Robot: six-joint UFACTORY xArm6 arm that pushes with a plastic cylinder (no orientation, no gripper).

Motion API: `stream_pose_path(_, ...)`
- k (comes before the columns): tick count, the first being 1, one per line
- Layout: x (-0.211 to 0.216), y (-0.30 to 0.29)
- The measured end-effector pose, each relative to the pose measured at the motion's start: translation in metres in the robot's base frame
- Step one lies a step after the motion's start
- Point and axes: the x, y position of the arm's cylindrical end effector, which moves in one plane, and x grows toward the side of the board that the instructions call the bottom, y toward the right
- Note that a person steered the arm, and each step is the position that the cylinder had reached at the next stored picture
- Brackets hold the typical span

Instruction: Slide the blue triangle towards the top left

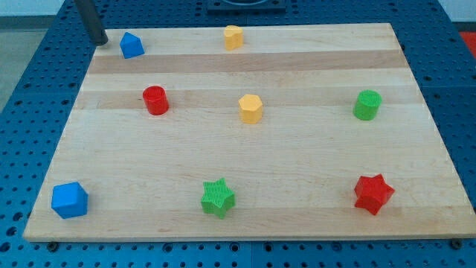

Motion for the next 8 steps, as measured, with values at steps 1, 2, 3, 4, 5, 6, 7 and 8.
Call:
stream_pose_path(1, 0.0, 0.002)
stream_pose_path(2, 0.0, 0.038)
stream_pose_path(3, 0.0, 0.084)
stream_pose_path(4, 0.0, 0.097)
stream_pose_path(5, 0.003, 0.097)
stream_pose_path(6, 0.014, 0.108)
stream_pose_path(7, 0.026, 0.127)
stream_pose_path(8, 0.036, 0.135)
